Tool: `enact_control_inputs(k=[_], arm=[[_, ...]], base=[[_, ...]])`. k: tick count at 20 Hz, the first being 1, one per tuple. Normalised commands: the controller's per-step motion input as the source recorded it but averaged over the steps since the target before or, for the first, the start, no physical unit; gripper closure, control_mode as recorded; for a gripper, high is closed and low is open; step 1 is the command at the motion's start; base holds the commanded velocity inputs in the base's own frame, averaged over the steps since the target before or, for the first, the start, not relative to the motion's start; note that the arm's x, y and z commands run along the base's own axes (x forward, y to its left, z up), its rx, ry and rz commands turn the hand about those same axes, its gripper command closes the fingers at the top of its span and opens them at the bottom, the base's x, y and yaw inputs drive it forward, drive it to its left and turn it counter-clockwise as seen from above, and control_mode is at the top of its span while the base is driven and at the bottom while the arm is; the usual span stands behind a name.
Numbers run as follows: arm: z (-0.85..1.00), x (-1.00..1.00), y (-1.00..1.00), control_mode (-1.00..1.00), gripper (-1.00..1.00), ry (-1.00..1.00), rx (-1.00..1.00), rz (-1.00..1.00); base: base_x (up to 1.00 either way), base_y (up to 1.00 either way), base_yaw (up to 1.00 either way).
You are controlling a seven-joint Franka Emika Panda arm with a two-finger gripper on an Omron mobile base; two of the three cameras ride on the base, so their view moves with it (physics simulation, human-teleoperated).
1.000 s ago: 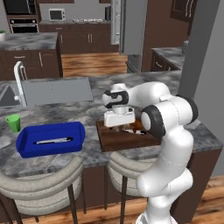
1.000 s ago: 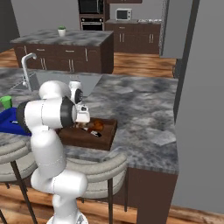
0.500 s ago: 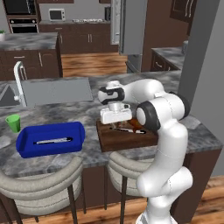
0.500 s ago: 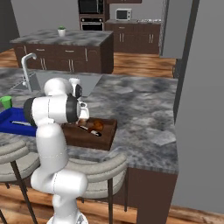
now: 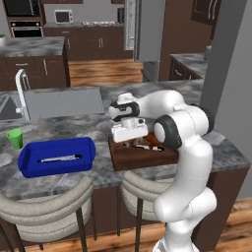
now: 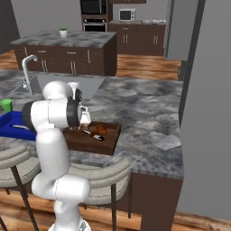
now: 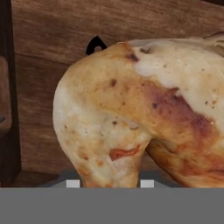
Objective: Gather the broccoli and squash from the fridge and place them on a tray on the dining counter. Then gather the chicken drumsticks from the fridge and place them on the other tray.
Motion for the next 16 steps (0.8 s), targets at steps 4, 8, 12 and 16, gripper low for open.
enact_control_inputs(k=[4,8,12,16], arm=[[-0.25,-0.14,0.00,-1.00,-1.00,-0.12,0.00,0.00],[-0.05,-0.11,0.00,-1.00,-1.00,-0.11,0.00,-0.02],[0.01,-0.08,0.00,-1.00,-1.00,-0.06,0.00,-0.04],[0.18,-0.03,-0.07,-1.00,-1.00,-0.02,0.00,-0.04]], base=[[0.00,0.00,0.00],[0.00,0.00,0.00],[0.00,0.00,0.00],[0.00,0.00,0.00]])
